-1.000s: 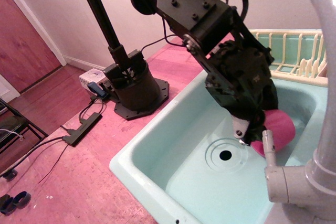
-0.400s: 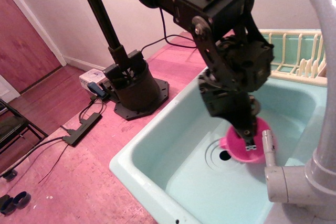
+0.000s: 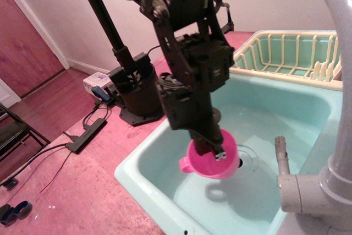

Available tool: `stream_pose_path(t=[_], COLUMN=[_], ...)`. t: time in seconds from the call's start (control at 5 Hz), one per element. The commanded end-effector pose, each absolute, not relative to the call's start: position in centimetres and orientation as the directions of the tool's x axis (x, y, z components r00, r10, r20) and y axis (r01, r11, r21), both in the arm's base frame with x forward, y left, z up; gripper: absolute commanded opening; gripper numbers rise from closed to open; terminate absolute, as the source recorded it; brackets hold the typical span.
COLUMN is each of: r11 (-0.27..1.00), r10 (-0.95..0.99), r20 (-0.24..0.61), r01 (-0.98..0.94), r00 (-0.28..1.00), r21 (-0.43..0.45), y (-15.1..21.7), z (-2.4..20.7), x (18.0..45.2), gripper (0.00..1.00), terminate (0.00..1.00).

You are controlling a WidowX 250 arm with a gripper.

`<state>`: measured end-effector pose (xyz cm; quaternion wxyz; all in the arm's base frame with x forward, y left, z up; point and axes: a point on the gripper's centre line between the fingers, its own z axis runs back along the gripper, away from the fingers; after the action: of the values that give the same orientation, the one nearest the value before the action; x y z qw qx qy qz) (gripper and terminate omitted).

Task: Flip cup upright

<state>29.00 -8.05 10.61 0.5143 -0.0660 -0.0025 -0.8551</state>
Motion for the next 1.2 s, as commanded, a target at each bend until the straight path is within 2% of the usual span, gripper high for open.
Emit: stream_pose_path(t=[0.0, 0.4, 0.6, 0.8, 1.0], r11=[-0.389, -0.468, -0.55, -0.652, -0.652], r10=[-0.906, -0.877, -0.834, -0.752, -0.752], r20=[0.18, 0.138, 0.06, -0.067, -0.067], r01=[0.921, 0.883, 0.834, 0.755, 0.755], r00=[-0.384, -0.46, -0.548, -0.656, -0.656], r21=[0.005, -0.027, -0.039, -0.073, -0.073], y=[-8.8, -8.1, -7.2, -6.3, -6.3], z=[12.5, 13.1, 16.8, 21.8, 21.8], x=[27.8, 27.9, 28.9, 29.9, 29.9], gripper=[1.0, 1.0, 1.0, 1.0, 1.0], terminate=[0.0, 0.0, 0.0, 0.0, 0.0])
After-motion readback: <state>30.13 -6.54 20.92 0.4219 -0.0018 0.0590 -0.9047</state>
